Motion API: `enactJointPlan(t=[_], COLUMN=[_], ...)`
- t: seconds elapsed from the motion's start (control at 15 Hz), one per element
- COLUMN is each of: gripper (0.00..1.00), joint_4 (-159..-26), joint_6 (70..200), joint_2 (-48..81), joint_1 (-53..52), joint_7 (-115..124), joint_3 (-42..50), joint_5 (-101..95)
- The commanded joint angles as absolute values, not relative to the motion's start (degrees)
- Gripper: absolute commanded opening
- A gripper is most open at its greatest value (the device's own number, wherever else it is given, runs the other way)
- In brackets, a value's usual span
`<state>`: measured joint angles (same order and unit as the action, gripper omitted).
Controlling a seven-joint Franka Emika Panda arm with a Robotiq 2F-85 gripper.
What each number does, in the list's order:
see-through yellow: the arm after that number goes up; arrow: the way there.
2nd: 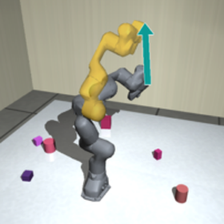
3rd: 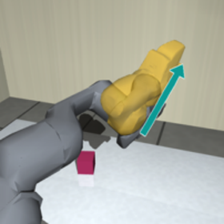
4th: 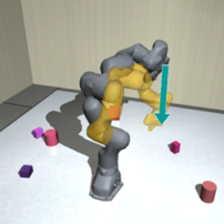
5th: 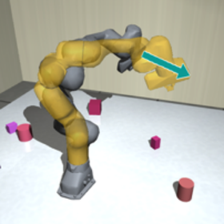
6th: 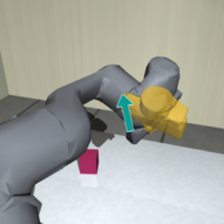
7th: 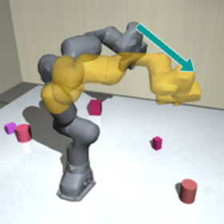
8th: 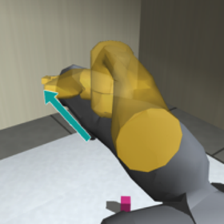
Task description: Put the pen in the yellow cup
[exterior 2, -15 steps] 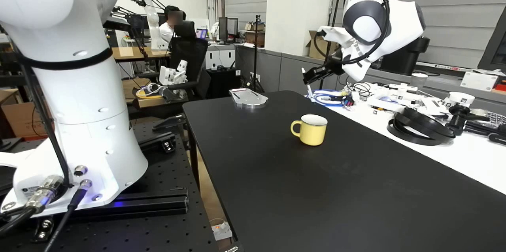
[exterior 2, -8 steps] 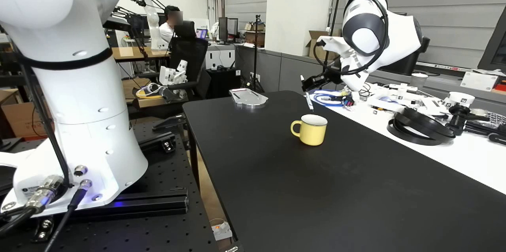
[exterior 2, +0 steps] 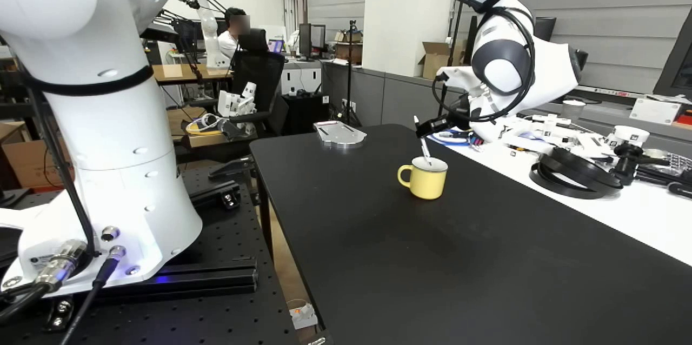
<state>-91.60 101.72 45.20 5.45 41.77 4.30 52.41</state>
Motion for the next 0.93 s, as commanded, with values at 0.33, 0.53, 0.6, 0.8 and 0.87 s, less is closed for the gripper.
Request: enactJointPlan(t=[0.33,0.53,0.6,0.8,0.87], gripper=[0.05,0.46,0.51,0.72,0.80], joint_4=[-86.5,-85.5,-85.3,-84.0,-83.5], joint_6=[101.9,101.8,102.0,101.8,101.8], joint_2=[50.4,50.6,50.4,49.7,49.5], joint_1=[6.1,6.2,6.2,6.1,6.2], joint_7=[41.0,41.4,41.5,42.0,42.0], joint_3=[4.0,4.0,3.9,3.9,3.9], joint_5=[54.7,54.9,55.1,55.1,55.2])
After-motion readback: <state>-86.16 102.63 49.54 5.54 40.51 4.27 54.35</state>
